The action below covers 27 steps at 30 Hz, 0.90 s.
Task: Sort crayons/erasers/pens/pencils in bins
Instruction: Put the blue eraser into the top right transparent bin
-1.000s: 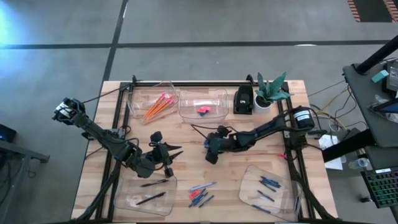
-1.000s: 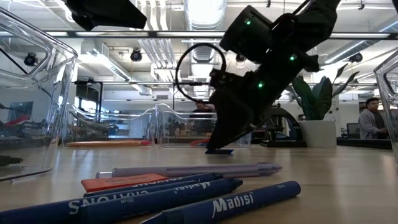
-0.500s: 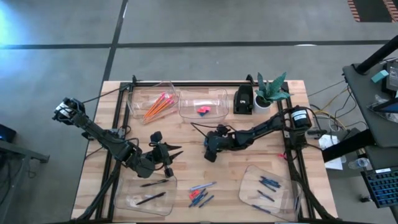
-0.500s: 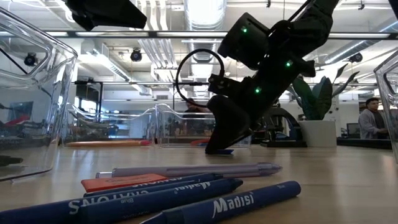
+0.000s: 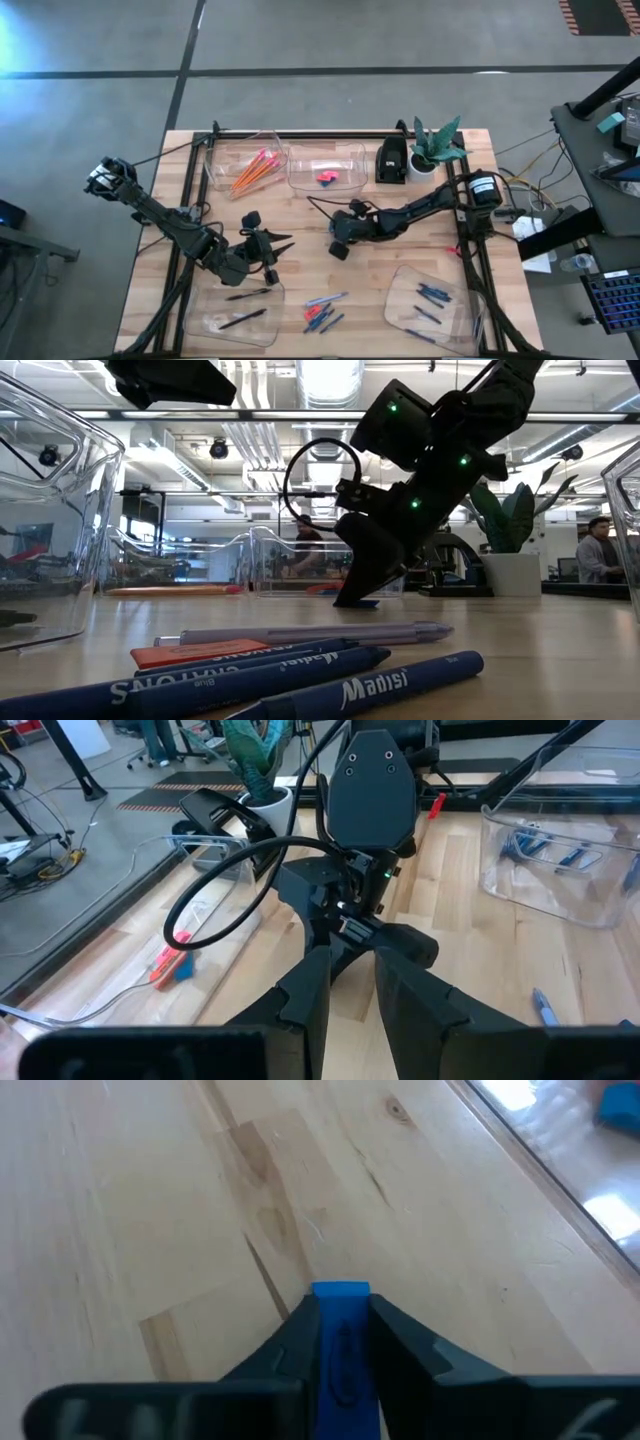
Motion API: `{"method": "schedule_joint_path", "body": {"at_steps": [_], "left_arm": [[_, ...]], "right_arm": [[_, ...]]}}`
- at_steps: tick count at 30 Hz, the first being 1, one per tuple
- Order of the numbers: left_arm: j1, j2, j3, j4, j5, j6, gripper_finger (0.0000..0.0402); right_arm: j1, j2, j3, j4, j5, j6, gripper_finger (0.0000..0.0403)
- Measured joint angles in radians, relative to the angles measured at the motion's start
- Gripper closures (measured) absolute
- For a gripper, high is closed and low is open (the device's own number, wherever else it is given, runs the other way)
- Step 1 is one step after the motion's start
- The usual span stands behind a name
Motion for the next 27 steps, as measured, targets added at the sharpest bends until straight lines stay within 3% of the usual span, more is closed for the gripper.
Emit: {"method": "schedule_joint_path", "body": {"at_steps": [17,27], "left_arm": [[0.000,0.000,0.000,0.000,0.000,0.000,0.0331],[0.000,0.000,0.000,0.001,0.000,-0.001,0.0331]], "right_arm": [[0.000,-0.152,0.039,-0.067,-0.042,-0.076,0.0347],[-0.077,-0.304,0.043,-0.047,0.043,-0.186,0.0346]]}}
